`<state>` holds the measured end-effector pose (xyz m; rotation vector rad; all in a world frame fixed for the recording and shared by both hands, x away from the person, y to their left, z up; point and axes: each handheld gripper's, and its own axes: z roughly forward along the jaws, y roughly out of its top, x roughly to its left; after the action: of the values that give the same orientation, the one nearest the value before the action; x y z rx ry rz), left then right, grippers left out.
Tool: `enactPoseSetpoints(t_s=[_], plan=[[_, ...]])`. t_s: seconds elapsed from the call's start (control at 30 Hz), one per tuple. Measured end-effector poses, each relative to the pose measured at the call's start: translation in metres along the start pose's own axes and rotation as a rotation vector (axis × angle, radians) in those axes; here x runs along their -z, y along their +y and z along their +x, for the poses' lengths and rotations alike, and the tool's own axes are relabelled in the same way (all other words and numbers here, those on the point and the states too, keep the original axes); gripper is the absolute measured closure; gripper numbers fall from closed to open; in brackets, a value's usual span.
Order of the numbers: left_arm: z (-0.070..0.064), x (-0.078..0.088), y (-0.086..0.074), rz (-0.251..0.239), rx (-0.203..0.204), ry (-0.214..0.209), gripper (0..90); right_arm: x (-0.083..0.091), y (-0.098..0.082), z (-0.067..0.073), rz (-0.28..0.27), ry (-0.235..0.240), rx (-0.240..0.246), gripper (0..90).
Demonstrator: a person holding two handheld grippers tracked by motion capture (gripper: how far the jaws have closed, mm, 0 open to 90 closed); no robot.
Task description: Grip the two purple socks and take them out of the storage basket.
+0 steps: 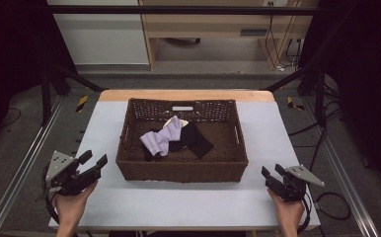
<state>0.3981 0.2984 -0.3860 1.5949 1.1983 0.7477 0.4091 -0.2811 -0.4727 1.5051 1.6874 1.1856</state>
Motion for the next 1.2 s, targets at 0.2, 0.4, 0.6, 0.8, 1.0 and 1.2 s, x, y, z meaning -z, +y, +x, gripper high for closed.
enactPoseSetpoints(t_s=[0.2, 0.4, 0.6, 0.8, 1.0, 1.2], plan=[[-0.01, -0.004, 0.013, -0.003, -0.025, -0.022, 41.3, 0.0, 0.001, 0.001, 0.001, 0.002, 0.019, 48.5], [-0.02, -0.015, 0.029, -0.019, -0.03, -0.046, 41.5, -0.001, 0.001, 0.002, 0.002, 0.005, 0.026, 49.4], [-0.038, -0.036, 0.051, 0.002, -0.069, -0.054, 41.4, -0.001, 0.002, 0.002, 0.002, 0.006, 0.028, 48.1], [-0.054, -0.05, 0.068, 0.001, -0.094, -0.061, 41.4, -0.002, 0.002, 0.002, -0.001, 0.002, 0.036, 47.5], [-0.066, -0.066, 0.08, 0.008, -0.114, -0.06, 41.3, -0.001, 0.001, 0.003, 0.002, 0.006, 0.034, 46.4], [-0.067, -0.094, 0.087, 0.031, -0.104, -0.048, 41.4, -0.003, 0.001, 0.002, 0.001, 0.002, 0.039, 45.5]])
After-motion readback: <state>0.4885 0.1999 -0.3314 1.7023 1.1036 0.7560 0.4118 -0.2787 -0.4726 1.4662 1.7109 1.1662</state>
